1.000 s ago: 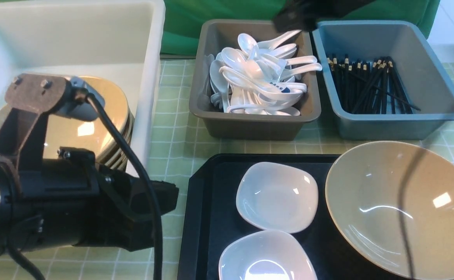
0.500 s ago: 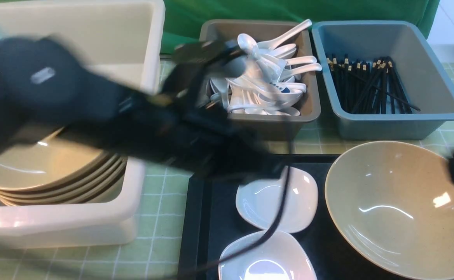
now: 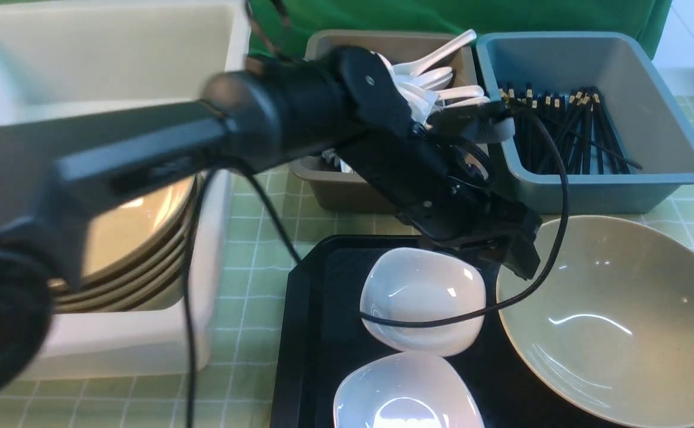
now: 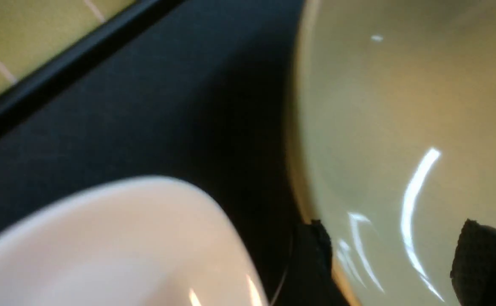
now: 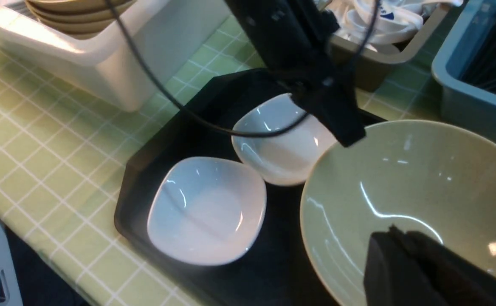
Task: On green table put chopsticks spoon bowls plates into blue grey white boxes.
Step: 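Grasp the large bowl on the tray by its rim, then place the tan bowl onto the bowl stack in the left bin with the left gripper, then grasp the small white bowl on the black tray by its rim with the left gripper, then place the white bowl into the white bin with the other dishes with the left gripper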
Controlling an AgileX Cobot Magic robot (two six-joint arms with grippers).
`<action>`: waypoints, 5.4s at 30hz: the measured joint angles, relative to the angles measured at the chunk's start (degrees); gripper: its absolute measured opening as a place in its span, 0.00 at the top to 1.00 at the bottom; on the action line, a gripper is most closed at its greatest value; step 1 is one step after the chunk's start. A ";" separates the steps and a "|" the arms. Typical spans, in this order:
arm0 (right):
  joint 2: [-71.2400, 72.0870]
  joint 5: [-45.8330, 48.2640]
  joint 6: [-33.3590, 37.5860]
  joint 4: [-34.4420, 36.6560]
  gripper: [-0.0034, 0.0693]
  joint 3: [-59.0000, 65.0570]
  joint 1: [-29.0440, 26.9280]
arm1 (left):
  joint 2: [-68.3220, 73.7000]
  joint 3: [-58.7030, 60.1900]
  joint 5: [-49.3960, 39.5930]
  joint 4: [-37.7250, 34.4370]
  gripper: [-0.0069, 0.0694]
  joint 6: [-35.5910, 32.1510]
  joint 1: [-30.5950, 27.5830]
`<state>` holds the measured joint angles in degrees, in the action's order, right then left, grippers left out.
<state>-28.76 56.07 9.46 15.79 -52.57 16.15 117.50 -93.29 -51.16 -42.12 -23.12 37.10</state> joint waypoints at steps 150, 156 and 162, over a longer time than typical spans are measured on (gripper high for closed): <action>-31.28 -2.72 33.71 27.00 0.34 -7.06 2.28 | -25.56 8.13 -13.76 5.59 0.89 0.33 -28.84; -37.92 -0.17 40.24 31.91 0.39 -16.22 6.10 | -45.58 25.26 -9.87 5.78 0.89 3.94 -45.76; -52.66 2.66 38.63 29.77 0.76 -34.19 16.56 | -61.11 40.55 -2.21 5.74 0.89 6.98 -67.10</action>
<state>-81.42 58.73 48.09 45.56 -86.76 32.71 56.39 -52.73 -53.37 -36.37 -16.14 -30.01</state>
